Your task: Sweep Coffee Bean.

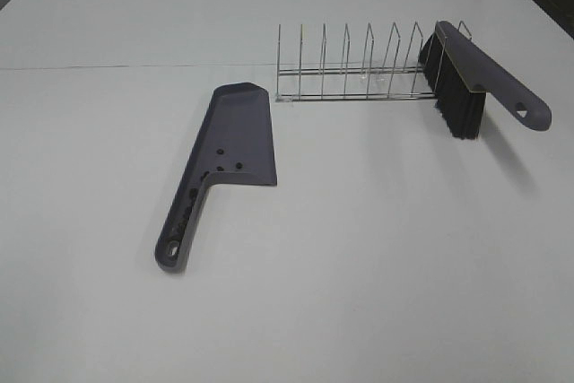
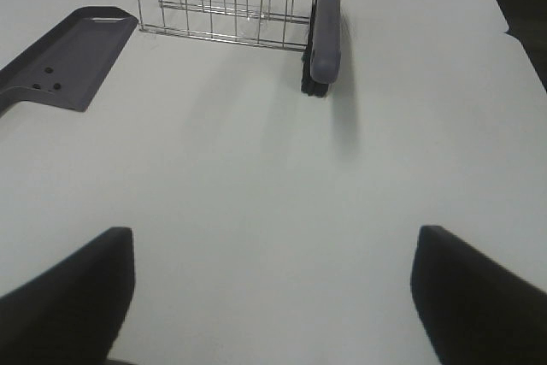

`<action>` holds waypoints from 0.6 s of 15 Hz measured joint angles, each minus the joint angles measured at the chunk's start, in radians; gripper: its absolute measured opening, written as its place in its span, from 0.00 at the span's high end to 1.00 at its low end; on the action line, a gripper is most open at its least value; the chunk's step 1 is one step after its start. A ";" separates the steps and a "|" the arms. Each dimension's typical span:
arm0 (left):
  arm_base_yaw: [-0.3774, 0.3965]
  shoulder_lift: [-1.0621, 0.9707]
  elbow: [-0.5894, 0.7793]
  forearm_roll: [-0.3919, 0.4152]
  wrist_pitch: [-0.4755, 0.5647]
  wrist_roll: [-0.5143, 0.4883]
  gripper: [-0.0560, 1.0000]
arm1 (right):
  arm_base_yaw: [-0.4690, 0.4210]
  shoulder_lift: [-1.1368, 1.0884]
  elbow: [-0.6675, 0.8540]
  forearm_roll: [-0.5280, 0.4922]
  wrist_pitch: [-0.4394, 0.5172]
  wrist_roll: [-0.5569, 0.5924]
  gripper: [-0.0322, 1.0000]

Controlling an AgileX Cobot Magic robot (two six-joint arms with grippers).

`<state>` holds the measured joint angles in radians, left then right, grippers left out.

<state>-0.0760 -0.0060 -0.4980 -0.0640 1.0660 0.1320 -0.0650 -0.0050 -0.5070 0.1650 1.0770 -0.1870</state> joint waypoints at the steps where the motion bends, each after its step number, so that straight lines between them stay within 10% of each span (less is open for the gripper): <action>1: 0.000 0.000 0.000 0.000 0.000 0.000 0.41 | 0.000 0.000 0.000 0.000 0.000 0.000 0.25; 9: 0.000 0.000 0.000 0.000 0.000 0.000 0.41 | 0.055 0.000 0.000 0.007 0.000 0.000 0.25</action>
<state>-0.0760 -0.0060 -0.4980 -0.0640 1.0660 0.1320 -0.0100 -0.0050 -0.5070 0.1720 1.0770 -0.1870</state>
